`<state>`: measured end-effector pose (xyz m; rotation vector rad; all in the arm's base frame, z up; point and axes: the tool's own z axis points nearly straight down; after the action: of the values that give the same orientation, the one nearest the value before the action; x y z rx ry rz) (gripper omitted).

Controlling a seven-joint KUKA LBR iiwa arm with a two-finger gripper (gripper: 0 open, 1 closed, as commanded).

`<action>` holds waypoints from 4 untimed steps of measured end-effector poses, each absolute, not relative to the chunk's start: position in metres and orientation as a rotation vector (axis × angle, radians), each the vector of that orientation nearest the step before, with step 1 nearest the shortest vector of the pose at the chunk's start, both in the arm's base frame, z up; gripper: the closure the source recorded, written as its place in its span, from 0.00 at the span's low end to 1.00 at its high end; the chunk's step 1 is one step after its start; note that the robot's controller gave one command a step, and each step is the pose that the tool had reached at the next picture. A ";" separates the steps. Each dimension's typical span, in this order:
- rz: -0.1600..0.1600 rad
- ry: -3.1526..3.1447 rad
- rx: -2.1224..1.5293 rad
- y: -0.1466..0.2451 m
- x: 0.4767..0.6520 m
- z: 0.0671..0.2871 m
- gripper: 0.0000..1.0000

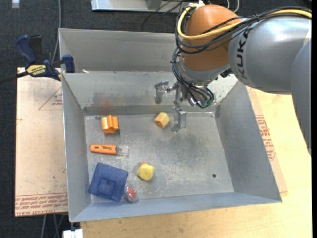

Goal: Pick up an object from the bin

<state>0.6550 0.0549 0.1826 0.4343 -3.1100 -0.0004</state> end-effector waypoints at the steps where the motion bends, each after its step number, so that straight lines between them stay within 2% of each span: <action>1: -0.002 -3.118 0.287 0.041 0.580 0.111 0.00; 2: -0.003 -3.135 -0.085 0.072 0.482 0.085 0.00; 3: -0.008 -3.110 -0.430 0.132 0.490 0.070 0.00; 4: -0.018 -3.121 -0.368 0.259 0.497 0.073 0.00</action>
Offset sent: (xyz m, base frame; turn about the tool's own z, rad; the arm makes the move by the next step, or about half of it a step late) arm -0.0715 -0.0136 -0.0673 0.0929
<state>0.4974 0.2592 0.0731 -0.3676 -3.1211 -0.0179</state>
